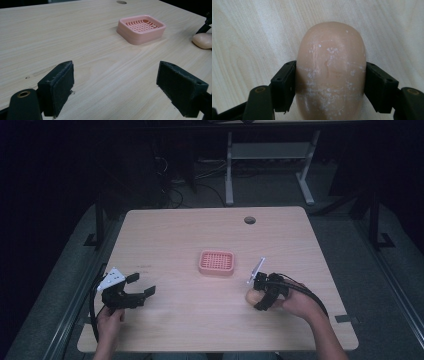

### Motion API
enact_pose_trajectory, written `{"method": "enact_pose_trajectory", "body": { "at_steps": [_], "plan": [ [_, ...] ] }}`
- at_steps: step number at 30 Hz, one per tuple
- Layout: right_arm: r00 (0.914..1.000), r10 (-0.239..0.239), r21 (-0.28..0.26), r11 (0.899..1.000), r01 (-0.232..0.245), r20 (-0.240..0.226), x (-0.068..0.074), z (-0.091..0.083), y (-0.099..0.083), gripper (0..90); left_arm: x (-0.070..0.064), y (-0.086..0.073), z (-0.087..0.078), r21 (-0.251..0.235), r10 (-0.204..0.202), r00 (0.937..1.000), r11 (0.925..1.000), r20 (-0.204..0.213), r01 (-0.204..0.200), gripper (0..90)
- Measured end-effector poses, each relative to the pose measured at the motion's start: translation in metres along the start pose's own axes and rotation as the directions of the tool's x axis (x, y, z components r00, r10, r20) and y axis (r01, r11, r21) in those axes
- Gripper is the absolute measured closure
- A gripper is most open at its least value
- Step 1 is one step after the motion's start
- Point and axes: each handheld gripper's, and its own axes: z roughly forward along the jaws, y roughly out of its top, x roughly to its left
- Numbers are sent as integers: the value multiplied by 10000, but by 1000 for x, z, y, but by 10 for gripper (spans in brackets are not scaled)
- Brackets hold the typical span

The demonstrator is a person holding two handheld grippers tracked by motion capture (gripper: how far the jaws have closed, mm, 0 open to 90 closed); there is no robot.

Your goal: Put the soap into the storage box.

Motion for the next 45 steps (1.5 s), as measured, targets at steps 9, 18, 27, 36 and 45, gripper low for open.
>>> {"method": "enact_pose_trajectory", "body": {
  "at_steps": [9,18,27,36,45],
  "plan": [
    [10000,-67,-60,10000,67,-35,1,-3,-1,318,0,0,0,-67,-50,10000,10000,2,50,142],
    [9998,-34,-423,9991,26,-201,-1,-9,-2,318,0,0,0,-49,-51,10000,10000,11,51,143],
    [9997,-109,-592,9982,97,-205,-5,-16,3,319,0,0,0,-82,-140,9999,9999,-4,140,142],
    [9997,-138,-661,9977,126,-191,-9,-22,8,319,0,0,-1,-88,-160,9999,9998,6,160,143],
    [9994,-209,-888,9959,185,-267,-14,-28,17,319,0,0,-1,-93,-151,9999,9998,10,151,142]
  ]
}}
